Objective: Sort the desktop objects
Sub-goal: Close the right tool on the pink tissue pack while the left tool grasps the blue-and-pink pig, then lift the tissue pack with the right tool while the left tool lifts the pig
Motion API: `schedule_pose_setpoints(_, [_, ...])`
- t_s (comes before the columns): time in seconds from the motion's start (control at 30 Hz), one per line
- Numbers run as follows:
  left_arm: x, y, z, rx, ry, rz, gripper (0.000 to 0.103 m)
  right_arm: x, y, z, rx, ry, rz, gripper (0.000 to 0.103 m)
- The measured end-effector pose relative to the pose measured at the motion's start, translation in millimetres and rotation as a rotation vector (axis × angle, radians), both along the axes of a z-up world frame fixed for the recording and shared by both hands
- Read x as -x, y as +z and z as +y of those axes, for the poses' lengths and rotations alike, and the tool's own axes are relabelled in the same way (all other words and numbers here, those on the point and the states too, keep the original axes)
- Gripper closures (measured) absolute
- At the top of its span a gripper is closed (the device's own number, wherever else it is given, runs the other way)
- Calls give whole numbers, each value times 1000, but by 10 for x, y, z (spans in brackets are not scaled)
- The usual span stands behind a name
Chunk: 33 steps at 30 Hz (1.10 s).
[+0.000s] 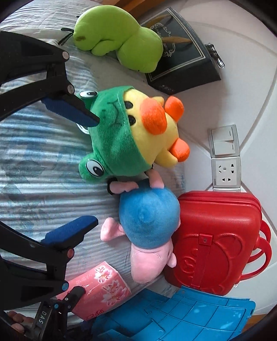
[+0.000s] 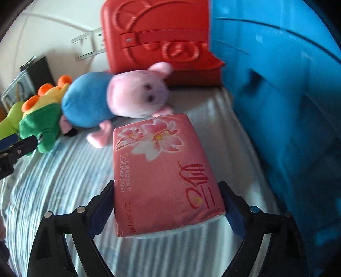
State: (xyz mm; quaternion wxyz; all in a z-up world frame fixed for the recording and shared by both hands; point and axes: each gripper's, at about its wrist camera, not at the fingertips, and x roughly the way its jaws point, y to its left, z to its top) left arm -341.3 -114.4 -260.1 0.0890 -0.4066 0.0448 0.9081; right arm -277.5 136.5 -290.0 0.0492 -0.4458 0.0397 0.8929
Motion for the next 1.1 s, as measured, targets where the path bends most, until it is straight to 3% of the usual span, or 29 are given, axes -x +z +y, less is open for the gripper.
schedule_pose_setpoints(0.1, [111,-64,193,11,-51,-8,23,-36,10,123,1,-52,3,11])
schedule_pose_setpoints(0.17, [192,-160,351,36,-87,-24,37,-53,-1,146,5,-57,8,11])
schedule_pose_setpoints(0.23, [290,-273,477,53,-110,-37,39,-49,-2,152,0,-47,9,10])
schedule_pose_setpoints(0.37, [490,-487,665,32,-144,-100,39,31,-23,126,4,-39,18,9])
schedule_pose_setpoints(0.47, [475,-460,787,-26,-189,-88,39,37,-66,151,24,-37,20,8])
schedule_pose_setpoints(0.63, [629,-591,1018,14,-180,-90,39,-1,-105,158,35,-47,36,7])
schedule_pose_setpoints(0.7, [683,-586,1013,-9,-143,-58,60,19,-114,146,30,-47,35,7])
schedule_pose_setpoints(0.73, [708,-576,1014,-18,-142,-60,85,19,-125,144,30,-46,34,7])
schedule_pose_setpoints(0.77, [721,-569,1012,-27,-142,-71,96,38,-137,141,33,-47,32,7])
schedule_pose_setpoints(0.93, [494,-526,902,17,-123,-52,96,78,-141,78,34,-31,42,10])
schedule_pose_setpoints(1.1, [1,-380,607,2,-81,-57,96,-129,-121,-53,34,-15,13,13])
